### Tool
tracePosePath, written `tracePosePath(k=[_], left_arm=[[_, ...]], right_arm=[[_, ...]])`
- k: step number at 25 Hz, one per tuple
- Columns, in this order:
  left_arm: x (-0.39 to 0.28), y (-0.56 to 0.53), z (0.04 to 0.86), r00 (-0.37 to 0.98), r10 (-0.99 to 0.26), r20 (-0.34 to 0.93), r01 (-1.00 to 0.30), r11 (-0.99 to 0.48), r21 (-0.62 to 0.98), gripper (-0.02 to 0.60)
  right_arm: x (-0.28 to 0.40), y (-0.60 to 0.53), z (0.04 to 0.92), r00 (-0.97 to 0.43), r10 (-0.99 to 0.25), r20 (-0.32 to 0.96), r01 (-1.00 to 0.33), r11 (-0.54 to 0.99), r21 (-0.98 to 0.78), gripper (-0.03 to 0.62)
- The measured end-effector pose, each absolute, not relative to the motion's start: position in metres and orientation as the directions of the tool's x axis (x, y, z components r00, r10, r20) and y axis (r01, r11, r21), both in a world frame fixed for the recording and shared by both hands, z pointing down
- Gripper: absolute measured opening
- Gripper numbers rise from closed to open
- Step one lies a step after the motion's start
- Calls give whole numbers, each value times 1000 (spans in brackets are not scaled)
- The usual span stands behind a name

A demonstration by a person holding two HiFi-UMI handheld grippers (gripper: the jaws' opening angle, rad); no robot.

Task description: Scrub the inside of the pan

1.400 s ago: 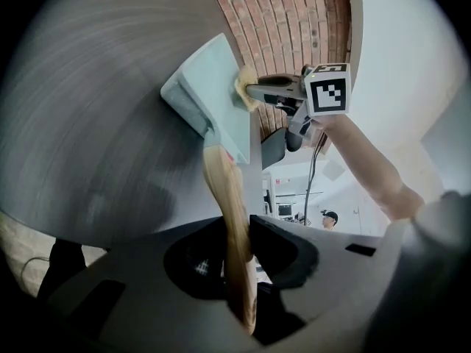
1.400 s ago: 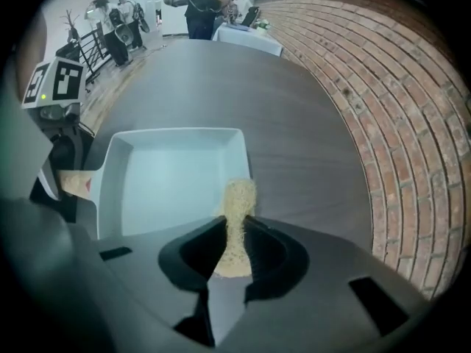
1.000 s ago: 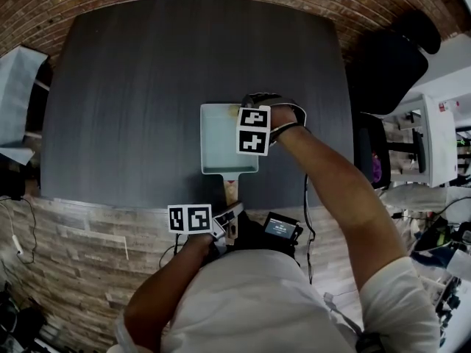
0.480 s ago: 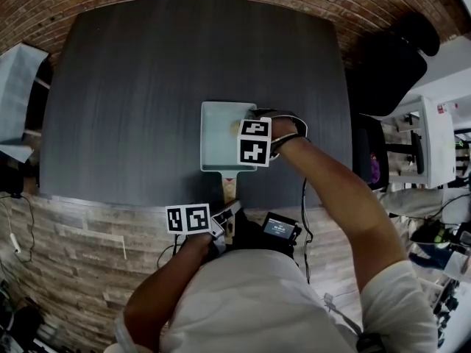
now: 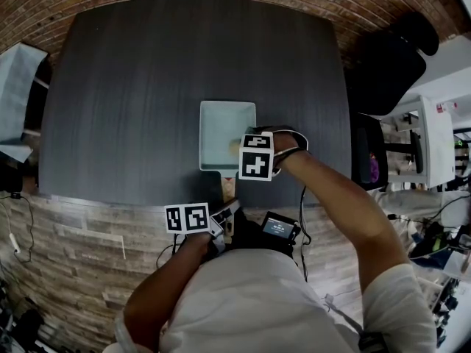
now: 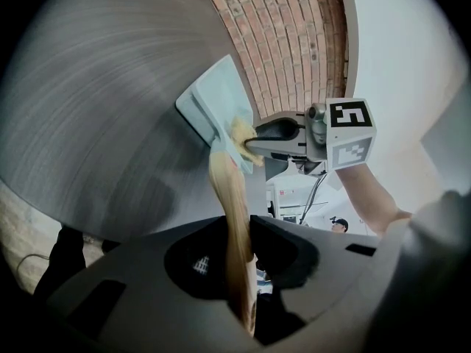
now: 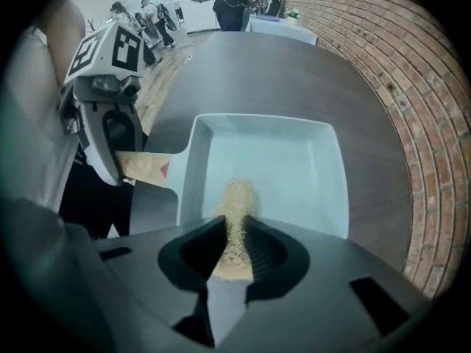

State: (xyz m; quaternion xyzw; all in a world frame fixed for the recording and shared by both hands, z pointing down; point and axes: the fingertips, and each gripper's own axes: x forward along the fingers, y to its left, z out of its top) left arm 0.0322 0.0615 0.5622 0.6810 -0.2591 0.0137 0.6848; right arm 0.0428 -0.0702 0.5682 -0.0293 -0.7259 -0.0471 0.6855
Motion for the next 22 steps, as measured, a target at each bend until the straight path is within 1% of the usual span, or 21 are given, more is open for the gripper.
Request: tracePosePath(k=[6, 11, 16, 22], left_arm=[[32, 61, 562, 866, -329, 377, -374, 74, 924, 97], [33, 62, 561, 867, -322, 379, -377, 72, 923, 97], [33, 63, 562, 870, -318, 377, -376, 67, 924, 97], [34, 62, 561, 874, -312, 372, -369, 70, 927, 97]], right_arm=[[43, -39, 570, -57, 53, 997, 139, 989, -44, 84], [43, -36, 567, -71, 76, 995, 142, 988, -66, 84], [26, -50, 559, -126, 48, 991, 122, 992, -33, 83], [-12, -55, 559, -130, 21, 991, 241, 971, 11, 83]])
